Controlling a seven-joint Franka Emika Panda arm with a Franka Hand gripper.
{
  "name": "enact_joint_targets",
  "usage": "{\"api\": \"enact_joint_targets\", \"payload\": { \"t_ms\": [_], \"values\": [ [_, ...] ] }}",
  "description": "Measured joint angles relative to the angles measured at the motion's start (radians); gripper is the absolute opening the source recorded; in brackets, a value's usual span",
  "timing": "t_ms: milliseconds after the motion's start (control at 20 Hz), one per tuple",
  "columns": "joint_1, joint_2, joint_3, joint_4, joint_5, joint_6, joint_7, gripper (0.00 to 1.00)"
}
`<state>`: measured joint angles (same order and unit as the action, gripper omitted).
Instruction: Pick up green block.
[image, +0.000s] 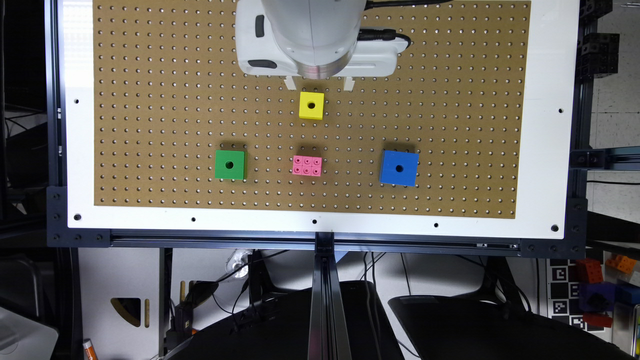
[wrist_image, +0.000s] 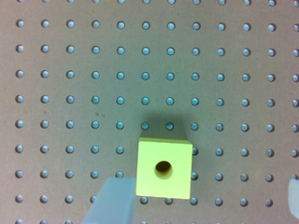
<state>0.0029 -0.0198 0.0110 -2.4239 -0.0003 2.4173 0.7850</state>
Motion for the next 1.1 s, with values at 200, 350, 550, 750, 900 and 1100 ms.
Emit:
{"api": "enact_joint_targets", "payload": {
  "t_ms": [200,350,550,750,900,1100],
  "values": [
    [-0.017,0.0,-0.003,0.003,-0.0031,0.0,-0.008,1.0],
    [-0.055,0.003,-0.005,0.015,-0.0052,0.0,-0.036,1.0],
    [-0.115,0.047,-0.005,0.078,-0.0052,0.0,-0.088,1.0],
    [-0.164,0.165,-0.006,0.206,-0.0054,0.0,-0.133,1.0],
    [-0.188,0.235,-0.006,0.28,-0.0054,-0.002,-0.156,1.0],
    [-0.212,0.276,-0.006,0.335,-0.0055,-0.01,-0.178,1.0]
  ]
}}
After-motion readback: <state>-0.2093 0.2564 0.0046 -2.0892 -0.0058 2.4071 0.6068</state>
